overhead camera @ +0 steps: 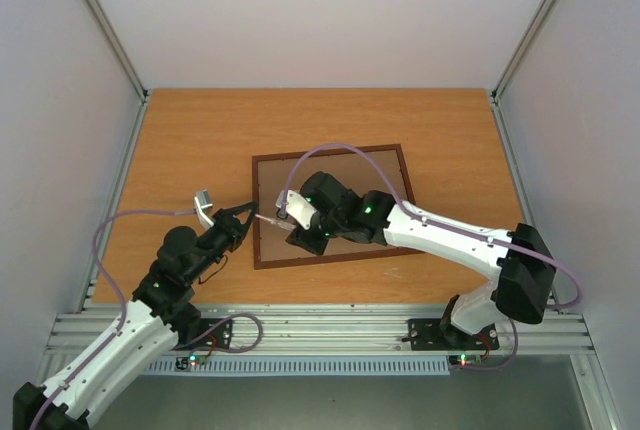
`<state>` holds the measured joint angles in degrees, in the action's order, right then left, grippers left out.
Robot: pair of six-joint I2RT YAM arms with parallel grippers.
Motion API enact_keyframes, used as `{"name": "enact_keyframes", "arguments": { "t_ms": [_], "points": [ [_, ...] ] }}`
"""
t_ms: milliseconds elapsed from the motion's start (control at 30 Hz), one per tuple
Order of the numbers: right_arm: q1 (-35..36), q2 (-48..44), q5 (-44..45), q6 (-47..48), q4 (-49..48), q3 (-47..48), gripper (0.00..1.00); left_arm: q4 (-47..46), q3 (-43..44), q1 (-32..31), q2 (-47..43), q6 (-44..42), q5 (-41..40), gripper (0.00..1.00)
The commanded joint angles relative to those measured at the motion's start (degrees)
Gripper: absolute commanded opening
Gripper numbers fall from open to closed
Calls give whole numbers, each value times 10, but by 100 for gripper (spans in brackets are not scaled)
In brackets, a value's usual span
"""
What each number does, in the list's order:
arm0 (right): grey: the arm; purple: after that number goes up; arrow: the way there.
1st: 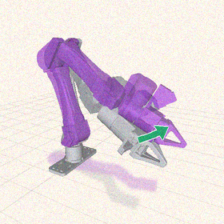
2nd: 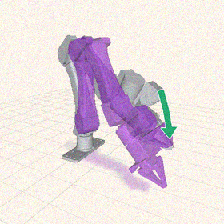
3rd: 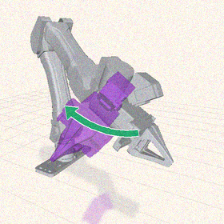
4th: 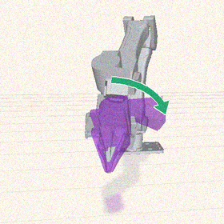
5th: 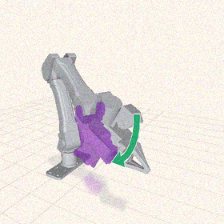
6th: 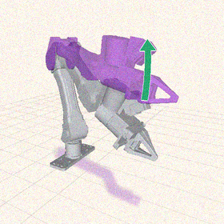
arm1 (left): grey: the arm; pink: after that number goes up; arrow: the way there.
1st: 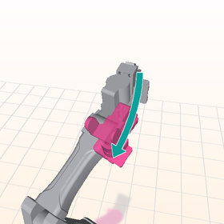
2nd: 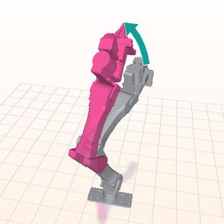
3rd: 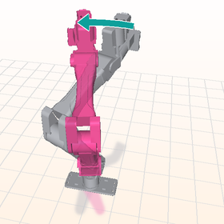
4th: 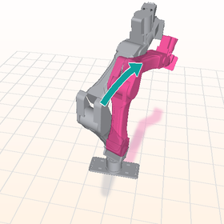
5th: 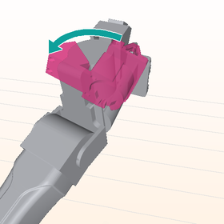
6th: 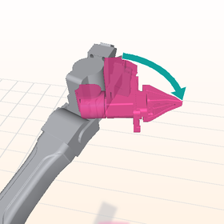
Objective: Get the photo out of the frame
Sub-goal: Adjust the screwdriver.
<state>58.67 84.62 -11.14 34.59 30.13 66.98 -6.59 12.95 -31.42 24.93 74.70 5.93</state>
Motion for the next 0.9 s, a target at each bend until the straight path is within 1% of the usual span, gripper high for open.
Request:
{"name": "enact_keyframes", "arguments": {
  "t_ms": [0,367,567,867],
  "points": [
    [5,15,30,17,45,39,40,-18,-10,0,-8,-11,-10,0],
    [9,38,33,22,45,68,35,-33,-17,0,1,-7,-8,0],
    [10,50,37,28,50,78,28,-44,-22,1,3,0,-7,0],
    [12,64,40,34,58,85,25,-54,-31,0,0,15,-6,0]
  ]
}}
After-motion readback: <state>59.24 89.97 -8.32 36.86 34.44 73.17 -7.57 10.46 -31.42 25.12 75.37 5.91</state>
